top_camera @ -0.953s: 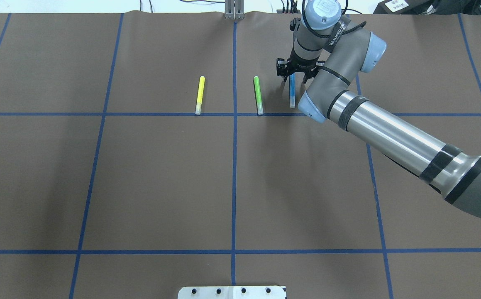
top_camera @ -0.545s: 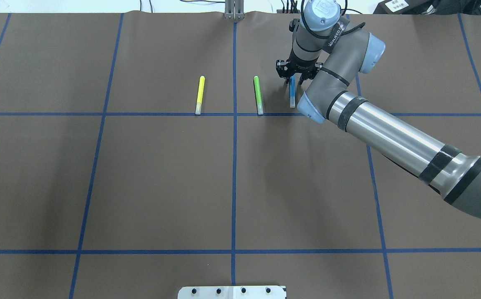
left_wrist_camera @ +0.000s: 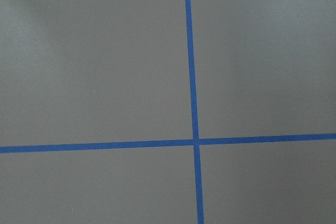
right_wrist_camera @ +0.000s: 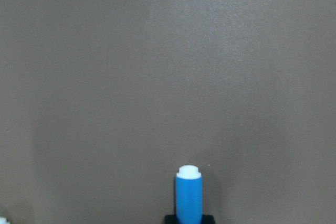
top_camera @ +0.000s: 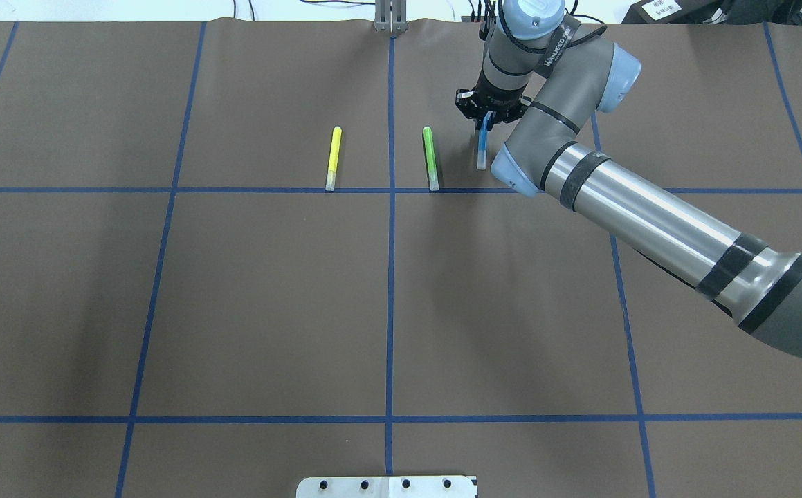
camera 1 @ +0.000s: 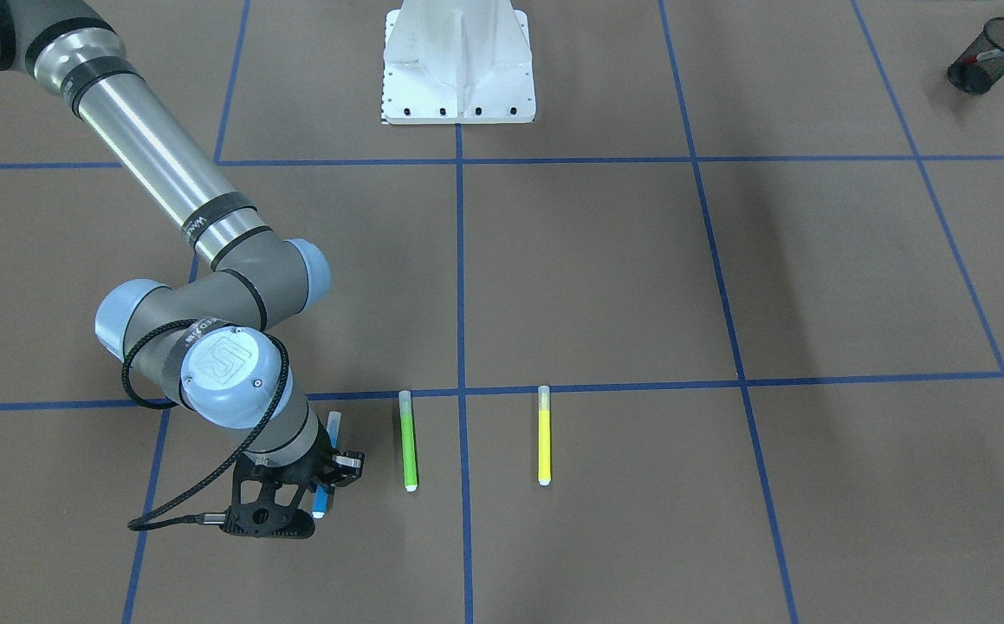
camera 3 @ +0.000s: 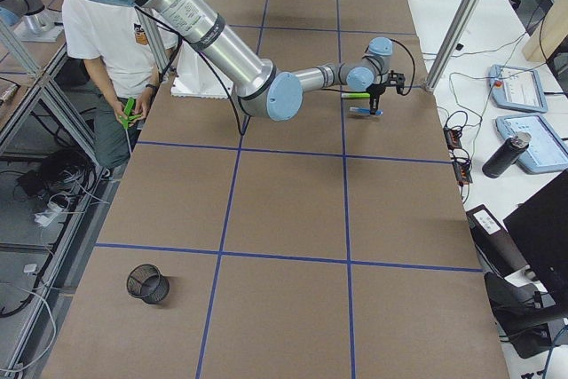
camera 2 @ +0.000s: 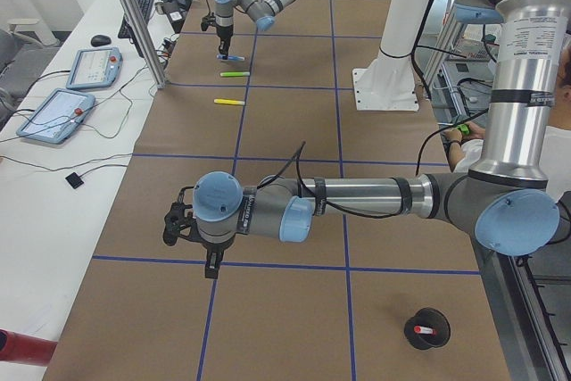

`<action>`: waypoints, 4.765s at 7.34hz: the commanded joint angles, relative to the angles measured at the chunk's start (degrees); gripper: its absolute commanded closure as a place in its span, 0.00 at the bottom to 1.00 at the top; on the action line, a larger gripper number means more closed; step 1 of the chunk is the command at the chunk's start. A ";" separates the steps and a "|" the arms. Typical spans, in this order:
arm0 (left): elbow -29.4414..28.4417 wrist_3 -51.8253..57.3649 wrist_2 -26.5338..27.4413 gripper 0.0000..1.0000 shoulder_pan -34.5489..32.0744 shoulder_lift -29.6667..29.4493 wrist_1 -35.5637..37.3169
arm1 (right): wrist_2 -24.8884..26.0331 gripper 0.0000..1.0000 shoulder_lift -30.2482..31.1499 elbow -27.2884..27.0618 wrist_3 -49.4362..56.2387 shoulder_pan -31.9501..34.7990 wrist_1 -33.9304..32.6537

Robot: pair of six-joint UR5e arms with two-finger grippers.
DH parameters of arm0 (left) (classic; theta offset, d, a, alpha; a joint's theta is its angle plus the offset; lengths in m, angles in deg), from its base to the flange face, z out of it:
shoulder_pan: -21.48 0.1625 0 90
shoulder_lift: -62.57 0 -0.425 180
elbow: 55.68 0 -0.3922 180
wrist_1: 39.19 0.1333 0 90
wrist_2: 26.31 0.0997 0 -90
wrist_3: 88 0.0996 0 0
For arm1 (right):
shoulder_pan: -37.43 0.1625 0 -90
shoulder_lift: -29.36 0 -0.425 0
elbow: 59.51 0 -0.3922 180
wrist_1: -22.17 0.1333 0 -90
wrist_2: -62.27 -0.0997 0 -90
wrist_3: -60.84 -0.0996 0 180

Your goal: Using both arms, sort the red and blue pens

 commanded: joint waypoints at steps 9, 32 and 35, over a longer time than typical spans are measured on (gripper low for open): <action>-0.47 -0.29 -0.32 0.01 0.09 -1.07 0.07 | -6.40 1.00 51.81 -32.27 17.17 27.26 22.99; 0.23 -0.29 -1.64 0.01 0.00 -0.63 0.25 | -17.23 1.00 105.73 -29.22 45.43 85.09 72.34; 0.58 -0.29 -1.73 0.01 0.00 -0.46 0.25 | -17.67 1.00 105.46 -27.17 48.82 87.14 72.35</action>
